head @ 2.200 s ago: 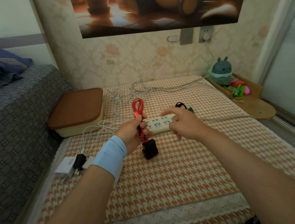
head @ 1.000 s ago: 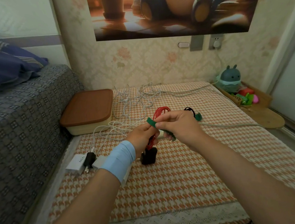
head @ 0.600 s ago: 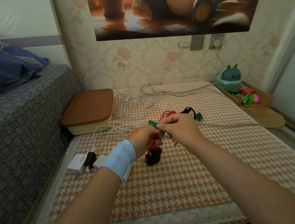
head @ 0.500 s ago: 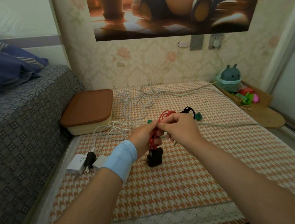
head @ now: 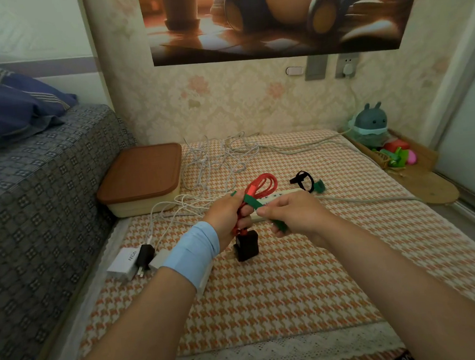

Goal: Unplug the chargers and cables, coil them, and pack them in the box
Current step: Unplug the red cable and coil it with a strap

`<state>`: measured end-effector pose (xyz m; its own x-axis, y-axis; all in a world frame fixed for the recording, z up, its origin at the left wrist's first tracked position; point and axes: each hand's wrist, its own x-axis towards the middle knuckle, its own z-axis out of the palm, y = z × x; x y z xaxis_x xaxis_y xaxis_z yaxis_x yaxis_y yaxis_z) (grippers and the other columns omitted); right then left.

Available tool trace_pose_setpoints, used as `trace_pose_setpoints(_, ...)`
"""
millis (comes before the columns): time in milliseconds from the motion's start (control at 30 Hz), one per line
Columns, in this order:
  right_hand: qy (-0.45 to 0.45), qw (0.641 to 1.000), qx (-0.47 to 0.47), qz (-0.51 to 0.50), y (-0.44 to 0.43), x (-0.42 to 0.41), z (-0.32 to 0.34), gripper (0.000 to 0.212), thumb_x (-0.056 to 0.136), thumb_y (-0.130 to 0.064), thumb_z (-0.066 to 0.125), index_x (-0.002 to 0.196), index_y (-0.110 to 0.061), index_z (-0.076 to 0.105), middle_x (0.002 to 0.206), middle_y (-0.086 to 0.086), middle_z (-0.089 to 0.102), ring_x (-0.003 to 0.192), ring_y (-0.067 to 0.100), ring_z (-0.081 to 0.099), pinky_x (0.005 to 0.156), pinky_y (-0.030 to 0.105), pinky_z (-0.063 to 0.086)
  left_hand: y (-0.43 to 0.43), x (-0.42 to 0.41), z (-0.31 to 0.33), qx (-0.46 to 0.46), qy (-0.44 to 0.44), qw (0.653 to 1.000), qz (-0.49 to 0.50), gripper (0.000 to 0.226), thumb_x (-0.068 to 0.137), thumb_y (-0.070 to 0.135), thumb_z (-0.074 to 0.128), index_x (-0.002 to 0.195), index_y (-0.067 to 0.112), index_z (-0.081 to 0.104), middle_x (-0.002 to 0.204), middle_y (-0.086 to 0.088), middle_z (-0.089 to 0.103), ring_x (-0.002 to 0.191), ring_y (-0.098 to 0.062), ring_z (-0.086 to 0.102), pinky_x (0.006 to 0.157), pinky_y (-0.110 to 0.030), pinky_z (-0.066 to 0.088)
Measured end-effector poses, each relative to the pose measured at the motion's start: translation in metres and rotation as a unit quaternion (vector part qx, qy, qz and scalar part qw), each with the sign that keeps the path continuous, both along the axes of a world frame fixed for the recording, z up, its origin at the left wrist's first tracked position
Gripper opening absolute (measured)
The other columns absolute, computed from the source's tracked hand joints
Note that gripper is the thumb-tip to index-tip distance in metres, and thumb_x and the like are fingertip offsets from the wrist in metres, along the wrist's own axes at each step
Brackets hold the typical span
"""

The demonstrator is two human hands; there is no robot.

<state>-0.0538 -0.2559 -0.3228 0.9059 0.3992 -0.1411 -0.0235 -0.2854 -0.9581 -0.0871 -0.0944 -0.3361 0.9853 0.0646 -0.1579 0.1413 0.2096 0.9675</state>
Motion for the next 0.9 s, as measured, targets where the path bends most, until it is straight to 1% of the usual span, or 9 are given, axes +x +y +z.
trace_pose_setpoints(133,-0.009,0.999,-0.033,0.042,-0.006,0.006,-0.005,0.009,0.088,-0.018,0.078,0.093,-0.011,0.08,0.078,0.001,0.073,0.073,0.013,0.064,0.077,0.032,0.055,0.006,-0.003,-0.001,0.008,-0.026,0.998,-0.056,0.028,0.107,0.026,0.033,0.082,0.014,0.039,0.06,0.002,0.044,0.047,-0.011,0.031,0.058,-0.026,0.029)
trace_pose_setpoints(200,-0.034,0.996,-0.062,0.06,-0.009,0.008,-0.007,0.01,0.089,-0.018,0.077,0.098,-0.017,0.08,0.089,-0.004,0.077,0.08,0.009,0.065,0.078,0.025,0.051,0.009,-0.007,0.001,0.03,-0.042,0.994,-0.093,0.028,0.107,0.026,0.034,0.083,0.013,0.043,0.061,0.001,0.047,0.048,-0.011,0.035,0.061,-0.027,0.031)
trace_pose_setpoints(300,-0.083,0.993,-0.069,0.054,-0.011,0.01,-0.01,0.013,0.085,-0.019,0.081,0.095,-0.028,0.077,0.09,-0.013,0.074,0.084,-0.002,0.065,0.077,0.018,0.05,0.013,-0.013,0.003,0.049,-0.032,0.99,-0.126,0.027,0.106,0.025,0.037,0.086,0.011,0.049,0.063,-0.002,0.05,0.048,-0.012,0.036,0.058,-0.023,0.04)
trace_pose_setpoints(400,-0.143,0.983,-0.078,0.084,-0.013,0.015,-0.009,0.015,0.085,-0.015,0.081,0.089,-0.029,0.076,0.085,-0.013,0.074,0.078,-0.004,0.067,0.07,0.01,0.048,0.014,-0.015,0.003,0.077,-0.021,0.986,-0.148,0.025,0.105,0.025,0.04,0.09,0.01,0.053,0.065,-0.003,0.053,0.047,-0.012,0.039,0.061,-0.025,0.042)
trace_pose_setpoints(500,-0.166,0.966,-0.146,0.134,-0.018,0.023,-0.01,0.026,0.088,0.003,0.073,0.084,-0.022,0.078,0.067,-0.009,0.07,0.059,0.005,0.064,0.06,0.024,0.051,0.013,-0.017,0.006,0.189,-0.016,0.968,-0.163,0.025,0.104,0.026,0.043,0.088,0.01,0.056,0.067,-0.004,0.061,0.047,-0.012,0.045,0.055,-0.022,0.039)
trace_pose_setpoints(567,-0.136,0.963,-0.177,0.15,-0.025,0.025,-0.007,0.032,0.091,0.005,0.068,0.088,-0.024,0.079,0.066,-0.005,0.072,0.054,0.011,0.065,0.054,0.031,0.055,0.014,-0.019,0.008,0.305,-0.027,0.938,-0.16,0.026,0.103,0.028,0.046,0.086,0.013,0.059,0.07,-0.002,0.069,0.047,-0.013,0.048,0.052,-0.021,0.039)
trace_pose_setpoints(633,-0.08,0.976,-0.143,0.145,-0.03,0.023,0.0,0.023,0.095,-0.004,0.066,0.096,-0.022,0.081,0.081,0.003,0.078,0.066,0.019,0.074,0.063,0.03,0.061,0.013,-0.019,0.008,0.364,-0.041,0.917,-0.156,0.026,0.102,0.028,0.048,0.085,0.014,0.06,0.073,-0.003,0.072,0.047,-0.014,0.05,0.054,-0.023,0.042)
trace_pose_setpoints(800,0.04,0.991,-0.017,0.124,-0.029,0.021,0.01,0.029,0.102,-0.017,0.05,0.109,-0.008,0.077,0.103,0.011,0.077,0.098,0.023,0.074,0.088,0.035,0.059,0.004,-0.018,0.007,0.42,-0.058,0.896,-0.134,0.026,0.101,0.027,0.049,0.081,0.016,0.061,0.069,0.0,0.072,0.047,-0.013,0.052,0.053,-0.023,0.045)
trace_pose_setpoints(900,-0.006,0.995,-0.055,0.081,-0.02,0.019,0.005,0.024,0.094,-0.029,0.068,0.103,-0.009,0.079,0.098,0.009,0.078,0.093,0.023,0.075,0.088,0.035,0.058,0.007,-0.017,0.005,0.415,-0.052,0.902,-0.103,0.027,0.1,0.028,0.053,0.082,0.012,0.064,0.055,0.001,0.062,0.045,-0.014,0.053,0.055,-0.025,0.045)
